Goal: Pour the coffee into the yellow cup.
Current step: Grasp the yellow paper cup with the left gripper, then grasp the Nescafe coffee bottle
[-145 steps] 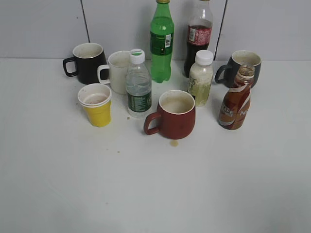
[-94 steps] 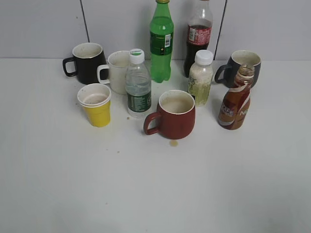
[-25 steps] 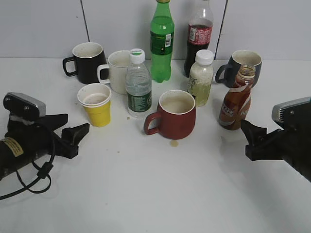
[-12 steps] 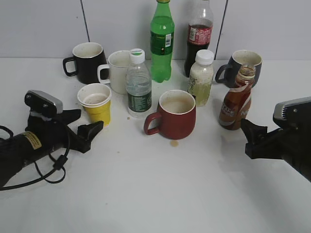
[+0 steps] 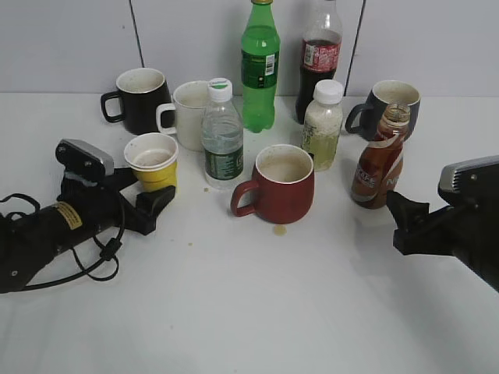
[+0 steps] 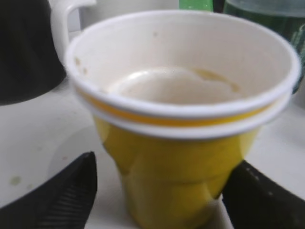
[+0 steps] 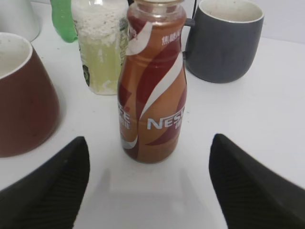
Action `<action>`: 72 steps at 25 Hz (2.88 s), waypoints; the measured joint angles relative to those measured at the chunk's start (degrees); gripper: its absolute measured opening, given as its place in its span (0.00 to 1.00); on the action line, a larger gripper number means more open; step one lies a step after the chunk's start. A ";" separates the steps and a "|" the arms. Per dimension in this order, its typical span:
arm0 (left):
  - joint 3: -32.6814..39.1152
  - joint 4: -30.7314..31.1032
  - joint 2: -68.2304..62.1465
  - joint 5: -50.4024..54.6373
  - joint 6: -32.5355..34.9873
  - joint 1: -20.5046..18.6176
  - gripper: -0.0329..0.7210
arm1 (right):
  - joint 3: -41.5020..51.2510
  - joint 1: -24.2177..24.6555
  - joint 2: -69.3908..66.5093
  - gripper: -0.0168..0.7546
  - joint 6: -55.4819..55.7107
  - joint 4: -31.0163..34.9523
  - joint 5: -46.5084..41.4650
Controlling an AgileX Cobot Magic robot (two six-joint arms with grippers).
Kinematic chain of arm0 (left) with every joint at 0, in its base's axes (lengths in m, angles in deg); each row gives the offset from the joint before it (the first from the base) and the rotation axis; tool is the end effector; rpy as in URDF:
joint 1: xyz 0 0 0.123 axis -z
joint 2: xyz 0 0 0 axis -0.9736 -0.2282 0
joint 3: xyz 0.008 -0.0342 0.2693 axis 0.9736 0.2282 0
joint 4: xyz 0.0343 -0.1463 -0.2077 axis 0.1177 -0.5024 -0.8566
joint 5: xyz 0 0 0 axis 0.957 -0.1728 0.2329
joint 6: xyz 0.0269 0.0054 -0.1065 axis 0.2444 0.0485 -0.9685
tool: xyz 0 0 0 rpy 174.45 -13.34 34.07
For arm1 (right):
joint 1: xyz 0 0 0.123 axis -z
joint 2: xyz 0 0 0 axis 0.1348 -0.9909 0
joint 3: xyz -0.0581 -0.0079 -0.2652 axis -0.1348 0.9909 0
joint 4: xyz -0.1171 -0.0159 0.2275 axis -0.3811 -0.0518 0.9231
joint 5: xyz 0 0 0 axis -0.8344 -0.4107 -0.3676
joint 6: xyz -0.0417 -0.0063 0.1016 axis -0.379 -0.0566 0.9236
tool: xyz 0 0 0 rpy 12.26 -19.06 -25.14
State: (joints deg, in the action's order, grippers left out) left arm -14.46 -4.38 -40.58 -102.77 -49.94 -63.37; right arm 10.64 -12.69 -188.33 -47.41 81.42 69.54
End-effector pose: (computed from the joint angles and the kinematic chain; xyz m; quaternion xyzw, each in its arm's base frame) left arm 0.3249 -0.1180 0.0214 0.2354 0.7639 -0.1871 0.5710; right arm 0.2286 0.0689 0.0908 -0.1184 0.7959 0.0374 0.5926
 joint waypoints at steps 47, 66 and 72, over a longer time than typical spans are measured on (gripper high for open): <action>-0.89 2.52 4.21 0.34 0.00 0.00 0.46 | -11.22 0.00 -11.28 0.79 0.99 1.48 0.09; 3.89 7.43 9.82 0.22 0.00 0.00 0.58 | -22.31 0.00 -21.40 0.80 1.97 5.45 0.09; 3.89 9.54 10.13 0.27 0.00 0.00 0.60 | -25.15 0.00 -23.08 0.79 1.97 5.63 0.09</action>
State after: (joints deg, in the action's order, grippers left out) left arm -10.57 5.15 -30.44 -102.50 -49.94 -63.37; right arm -14.51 -12.69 -211.41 -45.44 87.05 69.63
